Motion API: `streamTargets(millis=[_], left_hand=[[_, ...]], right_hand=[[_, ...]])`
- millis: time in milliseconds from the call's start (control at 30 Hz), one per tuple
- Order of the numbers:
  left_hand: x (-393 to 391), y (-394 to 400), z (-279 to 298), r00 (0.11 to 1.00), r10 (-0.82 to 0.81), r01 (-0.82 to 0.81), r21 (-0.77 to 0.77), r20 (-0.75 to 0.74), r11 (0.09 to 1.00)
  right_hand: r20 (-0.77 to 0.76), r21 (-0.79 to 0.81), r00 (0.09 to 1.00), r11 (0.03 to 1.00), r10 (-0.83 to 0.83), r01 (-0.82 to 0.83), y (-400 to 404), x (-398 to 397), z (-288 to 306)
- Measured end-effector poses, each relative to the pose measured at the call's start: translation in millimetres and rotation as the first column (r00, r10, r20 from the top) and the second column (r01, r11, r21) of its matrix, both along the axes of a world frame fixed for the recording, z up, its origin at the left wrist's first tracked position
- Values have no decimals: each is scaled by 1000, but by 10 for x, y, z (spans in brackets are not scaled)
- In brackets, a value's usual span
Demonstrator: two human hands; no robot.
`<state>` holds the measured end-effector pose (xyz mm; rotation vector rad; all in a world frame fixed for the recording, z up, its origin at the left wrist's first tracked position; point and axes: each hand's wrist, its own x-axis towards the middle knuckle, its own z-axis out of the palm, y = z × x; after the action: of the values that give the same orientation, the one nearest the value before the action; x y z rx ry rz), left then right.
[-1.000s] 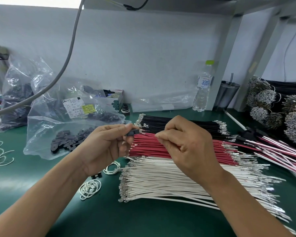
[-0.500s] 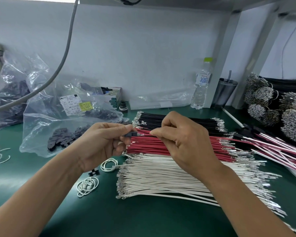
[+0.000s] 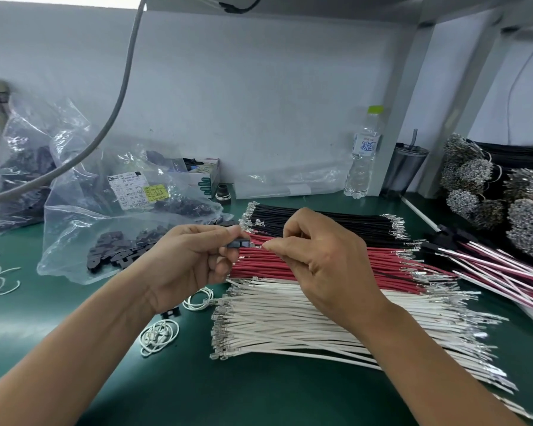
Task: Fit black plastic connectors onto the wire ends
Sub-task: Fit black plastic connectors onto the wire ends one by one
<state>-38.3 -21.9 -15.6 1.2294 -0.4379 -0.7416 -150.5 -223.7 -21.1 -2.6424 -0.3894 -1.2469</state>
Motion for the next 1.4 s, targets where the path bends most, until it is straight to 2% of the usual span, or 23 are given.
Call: streamTargets(millis=[67,167,233,333,433,567,667,733,833,900,967,1133,1200,1400], left_hand=[[7,2,-8,1000,-5,4,-12,-23,1000],[-1,-13,-8,999,-14,12,-36,-44,999],[-32,-45,-6,999,17,-19,-43,-32,999],[-103,-110,-12,975,157,-161,11,160,987],[-161,-144,-17,855,272,-305,5,442,952],[-181,-126,-34,685,185,-336,80,705,939],[-149,-52,-51,592,63,-321,163,803,933],[-121,-35,-59,544,39,-348,183,838,919],[-130,-48,-52,621,59,-319,184,781,930],[-146,-46,-43,734,61,-206,137,677,969],[-152,-32,-29,790,44,-131,99,611,986],[-133,-53,-52,751,78,-207,122,655,971],[-139,-70,-47,772,88,-199,107,629,974],[-167,-52,-37,812,79,-166,99,578,981]], right_hand=[[-9,62,1000,998,13,-13,40,16,-19],[-100,242,994,970,44,-19,88,31,-39],[-133,258,991,966,18,17,97,39,-42],[-142,255,989,964,-35,71,104,41,-32],[-165,271,985,957,-58,101,103,51,-30],[-172,324,984,942,-34,89,59,52,-21],[-182,388,983,919,-3,74,28,53,-14],[-195,392,981,918,17,62,21,55,-13],[-224,420,972,907,72,30,22,53,-15],[-232,498,960,867,155,-19,26,44,-10],[-223,505,957,862,185,-49,45,36,-9],[-237,363,967,932,95,-3,8,39,-3],[-246,332,967,943,63,23,-44,32,20],[-198,300,975,953,99,-35,50,-1,42]])
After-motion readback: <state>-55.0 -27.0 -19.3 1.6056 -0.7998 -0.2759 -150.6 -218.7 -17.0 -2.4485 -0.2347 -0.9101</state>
